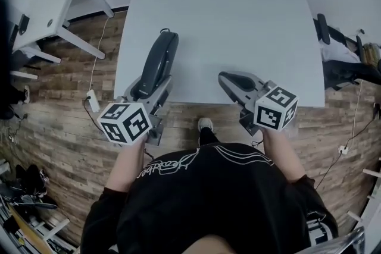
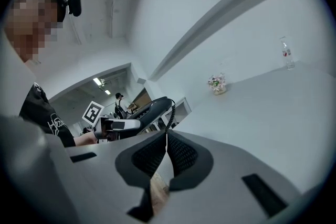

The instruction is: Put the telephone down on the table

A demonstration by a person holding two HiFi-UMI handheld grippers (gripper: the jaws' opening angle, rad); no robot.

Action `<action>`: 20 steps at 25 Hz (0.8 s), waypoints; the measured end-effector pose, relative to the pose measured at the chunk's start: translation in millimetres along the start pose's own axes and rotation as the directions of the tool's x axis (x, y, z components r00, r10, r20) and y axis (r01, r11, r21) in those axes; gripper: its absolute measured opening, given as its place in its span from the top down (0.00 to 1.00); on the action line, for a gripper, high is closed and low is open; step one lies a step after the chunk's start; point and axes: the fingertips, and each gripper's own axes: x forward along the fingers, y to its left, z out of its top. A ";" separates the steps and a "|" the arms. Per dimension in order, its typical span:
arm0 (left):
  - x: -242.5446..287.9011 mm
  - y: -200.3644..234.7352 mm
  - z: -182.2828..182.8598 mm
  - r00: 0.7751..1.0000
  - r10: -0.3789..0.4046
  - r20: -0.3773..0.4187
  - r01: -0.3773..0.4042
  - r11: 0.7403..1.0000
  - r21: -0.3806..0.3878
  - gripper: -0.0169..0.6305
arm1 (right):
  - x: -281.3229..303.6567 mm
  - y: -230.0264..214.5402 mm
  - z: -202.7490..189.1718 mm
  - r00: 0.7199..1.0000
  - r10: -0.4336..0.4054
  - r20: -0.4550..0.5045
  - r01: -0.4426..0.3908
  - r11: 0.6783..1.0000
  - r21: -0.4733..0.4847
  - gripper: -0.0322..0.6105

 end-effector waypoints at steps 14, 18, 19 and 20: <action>115.4 54.2 -7.1 0.991 0.089 -0.101 -0.088 0.996 0.019 0.55 | 33.2 -102.7 6.0 0.997 -0.018 -0.075 0.024 0.997 0.072 0.89; 141.4 66.8 -19.8 0.984 0.109 -0.140 -0.106 0.994 0.032 0.55 | 39.1 -123.5 1.6 0.996 -0.023 -0.091 0.032 0.995 0.099 0.89; 146.5 69.7 -23.1 0.982 0.113 -0.150 -0.109 0.994 0.032 0.55 | 40.4 -127.3 0.2 0.995 -0.024 -0.095 0.034 0.994 0.105 0.89; 151.3 72.6 -26.4 0.980 0.118 -0.160 -0.114 0.993 0.033 0.55 | 41.6 -131.1 -1.4 0.995 -0.024 -0.099 0.036 0.993 0.112 0.89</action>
